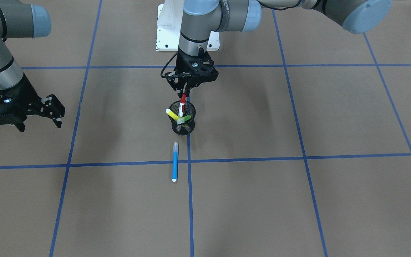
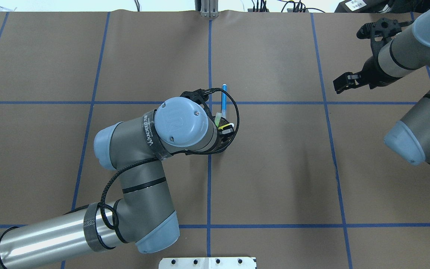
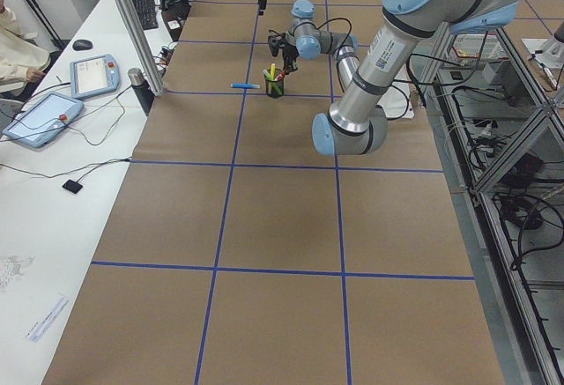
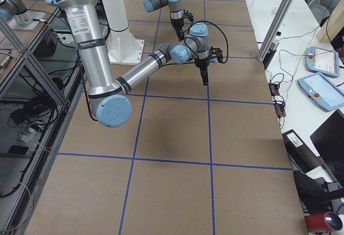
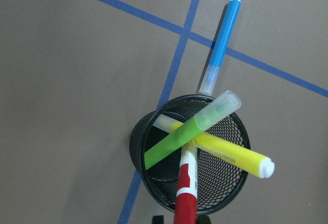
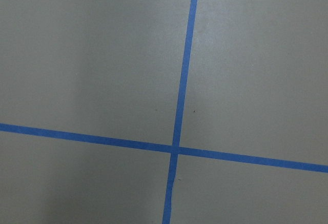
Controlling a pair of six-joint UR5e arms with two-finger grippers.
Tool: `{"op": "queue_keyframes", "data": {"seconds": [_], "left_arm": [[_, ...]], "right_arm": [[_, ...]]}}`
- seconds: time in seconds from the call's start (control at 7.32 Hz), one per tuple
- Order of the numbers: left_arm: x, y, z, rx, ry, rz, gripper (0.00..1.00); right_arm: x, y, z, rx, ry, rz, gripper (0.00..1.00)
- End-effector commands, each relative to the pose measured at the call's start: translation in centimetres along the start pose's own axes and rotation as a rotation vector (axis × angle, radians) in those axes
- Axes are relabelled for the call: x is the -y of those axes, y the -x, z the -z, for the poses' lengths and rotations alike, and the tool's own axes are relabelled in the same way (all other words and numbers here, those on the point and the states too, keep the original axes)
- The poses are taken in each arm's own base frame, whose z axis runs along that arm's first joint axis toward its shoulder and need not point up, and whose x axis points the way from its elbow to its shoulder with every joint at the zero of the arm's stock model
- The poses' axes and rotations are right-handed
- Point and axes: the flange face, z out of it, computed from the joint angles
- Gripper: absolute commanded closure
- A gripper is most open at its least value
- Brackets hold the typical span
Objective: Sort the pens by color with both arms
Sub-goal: 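Lower the left gripper toward the pens in the cup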
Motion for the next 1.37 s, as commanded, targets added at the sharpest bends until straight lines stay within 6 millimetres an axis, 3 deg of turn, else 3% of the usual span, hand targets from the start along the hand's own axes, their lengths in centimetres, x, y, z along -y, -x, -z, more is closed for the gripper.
{"op": "queue_keyframes", "data": {"seconds": [0.0, 0.14, 0.55, 1.23], "left_arm": [[0.0, 0.1, -0.1, 0.001, -0.002, 0.003, 0.79], [0.1, 0.1, 0.0, 0.003, -0.003, 0.003, 0.90], [0.6, -0.2, 1.5, -0.019, -0.004, -0.004, 1.00], [1.1, 0.1, 8.4, -0.008, 0.025, -0.003, 1.00]], "right_arm": [[0.0, 0.0, -0.1, 0.000, 0.002, 0.000, 0.00], [0.0, 0.0, 0.0, 0.001, 0.001, 0.000, 0.00], [0.0, 0.0, -0.1, 0.000, 0.002, 0.000, 0.00], [0.0, 0.0, -0.1, 0.000, 0.002, 0.000, 0.00]]}}
